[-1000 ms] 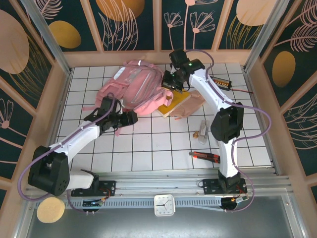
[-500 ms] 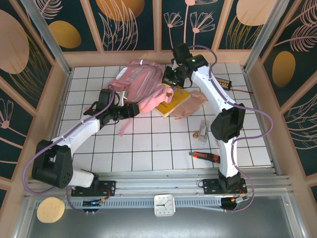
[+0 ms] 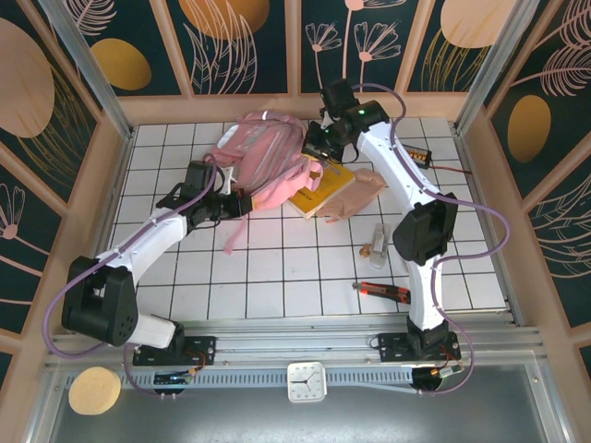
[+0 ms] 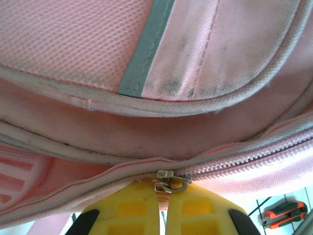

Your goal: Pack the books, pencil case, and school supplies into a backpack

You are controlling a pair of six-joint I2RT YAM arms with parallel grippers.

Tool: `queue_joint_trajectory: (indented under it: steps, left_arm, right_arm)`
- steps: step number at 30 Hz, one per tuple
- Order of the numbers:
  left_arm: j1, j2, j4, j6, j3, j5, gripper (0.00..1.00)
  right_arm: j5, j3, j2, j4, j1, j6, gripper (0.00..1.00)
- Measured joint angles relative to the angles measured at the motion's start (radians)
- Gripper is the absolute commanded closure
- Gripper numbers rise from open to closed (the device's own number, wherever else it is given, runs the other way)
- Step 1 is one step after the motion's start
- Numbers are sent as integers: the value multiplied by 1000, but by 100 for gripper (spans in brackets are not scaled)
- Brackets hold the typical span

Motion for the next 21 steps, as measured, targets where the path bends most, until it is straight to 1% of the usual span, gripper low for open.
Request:
queue_joint_trajectory:
  steps: [4, 9, 13, 16, 21]
  left_arm:
    - [-1, 1, -98, 48, 56, -95, 100]
    - [5, 2, -193, 81, 65, -215, 100]
    - [41, 14, -243, 94, 65, -285, 100]
    - [87, 34, -256, 106, 64, -312, 100]
    - [142, 65, -255, 137, 60, -319, 100]
  right_arm:
    - [-5, 0, 0, 0, 0, 3, 100]
    - [-10, 22, 0, -7, -6, 3, 100]
    - [-11, 53, 0, -23, -23, 3, 100]
    - [-21, 56, 0, -32, -37, 2, 100]
    - [-48, 56, 0, -42, -34, 3, 100]
